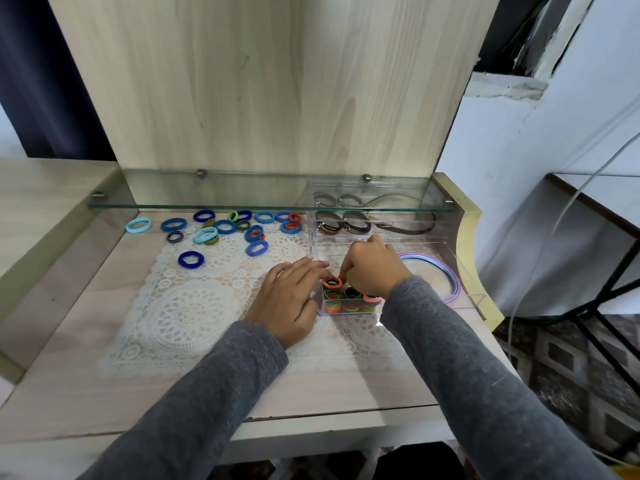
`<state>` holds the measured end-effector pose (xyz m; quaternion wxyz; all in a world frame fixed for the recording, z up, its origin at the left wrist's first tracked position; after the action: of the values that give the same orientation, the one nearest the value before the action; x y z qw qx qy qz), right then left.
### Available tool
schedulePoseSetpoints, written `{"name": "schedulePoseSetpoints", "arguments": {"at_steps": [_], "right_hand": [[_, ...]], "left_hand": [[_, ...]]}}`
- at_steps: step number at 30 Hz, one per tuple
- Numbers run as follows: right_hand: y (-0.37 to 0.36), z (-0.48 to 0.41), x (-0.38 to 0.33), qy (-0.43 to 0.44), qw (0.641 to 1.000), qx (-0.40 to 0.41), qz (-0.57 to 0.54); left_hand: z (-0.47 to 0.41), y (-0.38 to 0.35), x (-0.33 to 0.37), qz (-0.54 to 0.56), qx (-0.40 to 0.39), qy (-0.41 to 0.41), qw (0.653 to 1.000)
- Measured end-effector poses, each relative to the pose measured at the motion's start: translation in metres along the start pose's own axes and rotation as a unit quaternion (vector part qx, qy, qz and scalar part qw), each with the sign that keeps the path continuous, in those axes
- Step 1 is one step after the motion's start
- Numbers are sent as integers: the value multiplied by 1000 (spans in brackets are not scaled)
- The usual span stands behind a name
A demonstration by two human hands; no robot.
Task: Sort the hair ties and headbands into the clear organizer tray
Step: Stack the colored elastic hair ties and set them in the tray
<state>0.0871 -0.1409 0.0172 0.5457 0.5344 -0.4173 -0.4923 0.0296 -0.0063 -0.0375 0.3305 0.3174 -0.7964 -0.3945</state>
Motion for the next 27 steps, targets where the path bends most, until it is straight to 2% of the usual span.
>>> {"name": "schedulePoseSetpoints", "arguments": {"at_steps": [10,19,27], "right_hand": [[-1,3,0,-10,1000,5,20],[6,11,2,-2,999,17,-45],[1,11,1,0,998,37,-43]], "left_hand": [[0,-3,-1,-5,-15,-1,1000],[2,9,5,18,48,-39,998],[3,10,6,16,50,-21,998]]}}
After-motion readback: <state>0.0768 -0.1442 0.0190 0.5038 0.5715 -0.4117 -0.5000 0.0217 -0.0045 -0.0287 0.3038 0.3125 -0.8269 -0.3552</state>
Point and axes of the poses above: each hand's wrist, its own z-axis away from the middle knuckle, its own y-axis out of the back of the hand, x = y × z, the point moved 4 cm from there along -z, towards the middle knuckle, and after that the axes turned 10 degrees about -y, right-handed, at the moved point
